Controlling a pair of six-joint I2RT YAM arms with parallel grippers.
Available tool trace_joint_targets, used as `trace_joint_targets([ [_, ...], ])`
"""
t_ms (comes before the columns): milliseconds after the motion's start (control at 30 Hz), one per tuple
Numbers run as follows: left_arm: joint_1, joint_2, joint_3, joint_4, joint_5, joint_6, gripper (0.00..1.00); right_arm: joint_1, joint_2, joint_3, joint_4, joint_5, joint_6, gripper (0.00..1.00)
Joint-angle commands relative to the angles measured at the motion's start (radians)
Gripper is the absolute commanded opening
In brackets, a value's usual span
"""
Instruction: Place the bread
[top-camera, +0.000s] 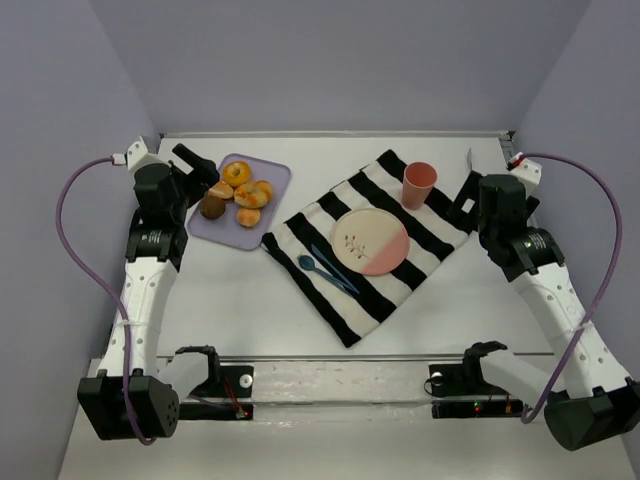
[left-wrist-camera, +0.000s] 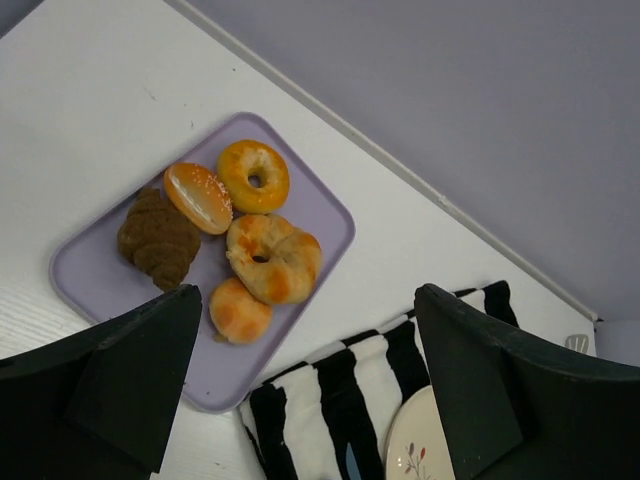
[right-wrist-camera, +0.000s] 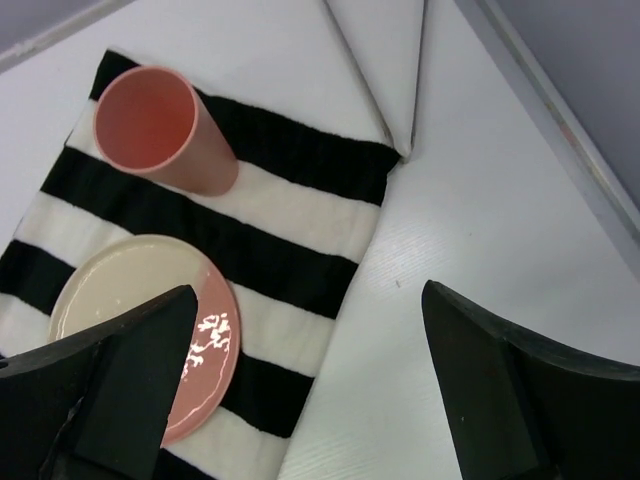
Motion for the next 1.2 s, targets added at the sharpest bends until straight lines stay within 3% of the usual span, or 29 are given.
trace_joint_targets([
  [0, -0.003, 0.026, 0.068, 0.060, 0.003, 0.012, 0.99, 0.000, 0.023, 0.094, 0.086, 0.136, -0.039, 1.00],
  [133, -0.003, 0.073, 0.102, 0.077, -0.002, 0.041, 0.99, -0.042, 0.095, 0.106, 0.122, 0.173, 0.003, 1.00],
  [267, -0.003, 0.101, 0.114, 0.097, -0.009, 0.043, 0.99, -0.283, 0.239, 0.189, 0.125, -0.091, -0.009, 1.00],
  [467, -0.003, 0.120, 0.059, 0.161, 0.024, 0.066, 0.99, -0.403, 0.539, 0.367, 0.126, -0.287, -0.128, 1.00],
  [767, -0.003, 0.112, 0.004, 0.178, 0.009, 0.089, 0.99, -0.455, 0.998, 0.689, 0.103, -0.300, -0.204, 0.92],
  [1167, -0.003, 0.115, -0.028, 0.180, -0.020, 0.104, 0.99, -0.549, 1.314, 0.980, 0.071, -0.326, -0.256, 0.88],
])
